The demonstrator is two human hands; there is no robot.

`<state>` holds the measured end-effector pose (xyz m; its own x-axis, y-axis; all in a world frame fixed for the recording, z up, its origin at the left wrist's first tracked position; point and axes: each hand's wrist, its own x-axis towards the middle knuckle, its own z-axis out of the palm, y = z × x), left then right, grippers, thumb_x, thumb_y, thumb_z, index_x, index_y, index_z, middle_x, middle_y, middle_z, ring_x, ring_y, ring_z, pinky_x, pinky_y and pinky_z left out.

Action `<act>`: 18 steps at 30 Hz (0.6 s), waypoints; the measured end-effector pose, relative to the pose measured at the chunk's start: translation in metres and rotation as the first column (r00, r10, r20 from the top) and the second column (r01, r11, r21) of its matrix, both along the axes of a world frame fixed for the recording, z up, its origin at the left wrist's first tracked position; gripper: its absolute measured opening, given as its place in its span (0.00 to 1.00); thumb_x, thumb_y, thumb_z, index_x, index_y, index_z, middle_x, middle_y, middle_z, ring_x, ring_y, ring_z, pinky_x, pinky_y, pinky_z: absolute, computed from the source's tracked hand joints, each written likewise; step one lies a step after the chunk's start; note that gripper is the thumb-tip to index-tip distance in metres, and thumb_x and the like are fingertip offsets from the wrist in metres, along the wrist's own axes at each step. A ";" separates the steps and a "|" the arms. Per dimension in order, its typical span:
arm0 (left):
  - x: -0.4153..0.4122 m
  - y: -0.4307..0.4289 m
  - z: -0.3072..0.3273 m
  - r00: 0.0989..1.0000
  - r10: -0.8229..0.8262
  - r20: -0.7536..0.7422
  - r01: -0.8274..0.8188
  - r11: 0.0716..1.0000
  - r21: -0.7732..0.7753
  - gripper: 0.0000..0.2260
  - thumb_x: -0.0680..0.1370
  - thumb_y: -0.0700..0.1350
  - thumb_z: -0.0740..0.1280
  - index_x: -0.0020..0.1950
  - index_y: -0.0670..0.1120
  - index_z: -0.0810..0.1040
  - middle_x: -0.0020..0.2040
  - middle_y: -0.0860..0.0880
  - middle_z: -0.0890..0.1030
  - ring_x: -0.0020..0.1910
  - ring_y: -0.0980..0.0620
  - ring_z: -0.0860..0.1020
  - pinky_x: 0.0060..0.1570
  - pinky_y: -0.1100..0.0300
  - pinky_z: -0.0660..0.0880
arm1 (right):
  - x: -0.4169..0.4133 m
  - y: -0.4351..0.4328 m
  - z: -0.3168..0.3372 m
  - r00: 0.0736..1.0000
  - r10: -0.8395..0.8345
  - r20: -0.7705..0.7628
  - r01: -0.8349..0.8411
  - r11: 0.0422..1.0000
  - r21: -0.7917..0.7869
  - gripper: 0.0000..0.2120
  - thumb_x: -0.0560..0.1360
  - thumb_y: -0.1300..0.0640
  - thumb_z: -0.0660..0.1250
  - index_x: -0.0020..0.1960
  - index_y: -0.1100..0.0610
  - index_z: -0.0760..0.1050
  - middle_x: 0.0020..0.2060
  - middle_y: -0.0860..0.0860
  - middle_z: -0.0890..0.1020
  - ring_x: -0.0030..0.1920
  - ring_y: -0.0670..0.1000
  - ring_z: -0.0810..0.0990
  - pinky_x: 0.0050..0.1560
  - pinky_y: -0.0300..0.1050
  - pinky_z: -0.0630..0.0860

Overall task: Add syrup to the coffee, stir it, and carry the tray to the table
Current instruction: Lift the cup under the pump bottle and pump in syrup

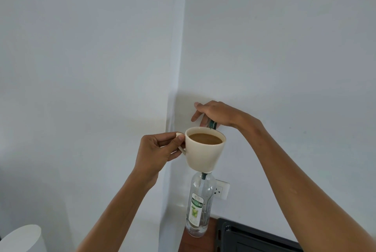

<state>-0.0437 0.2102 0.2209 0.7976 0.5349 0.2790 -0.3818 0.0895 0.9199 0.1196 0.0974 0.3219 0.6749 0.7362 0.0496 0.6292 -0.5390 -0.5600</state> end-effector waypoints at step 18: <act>0.000 0.003 0.004 1.000 -0.007 0.020 0.007 1.000 -0.009 0.06 0.77 0.36 0.71 0.49 0.42 0.88 0.43 0.41 0.89 0.42 0.50 0.88 0.44 0.62 0.84 | 0.000 0.001 -0.004 1.000 -0.030 0.007 0.029 0.999 0.030 0.32 0.83 0.35 0.46 0.56 0.52 0.85 0.46 0.54 0.84 0.45 0.51 0.81 0.43 0.44 0.74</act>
<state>-0.0434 0.2128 0.2247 0.7956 0.5320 0.2898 -0.3990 0.1003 0.9114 0.1193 0.0982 0.3183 0.6959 0.7141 0.0764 0.6173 -0.5403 -0.5718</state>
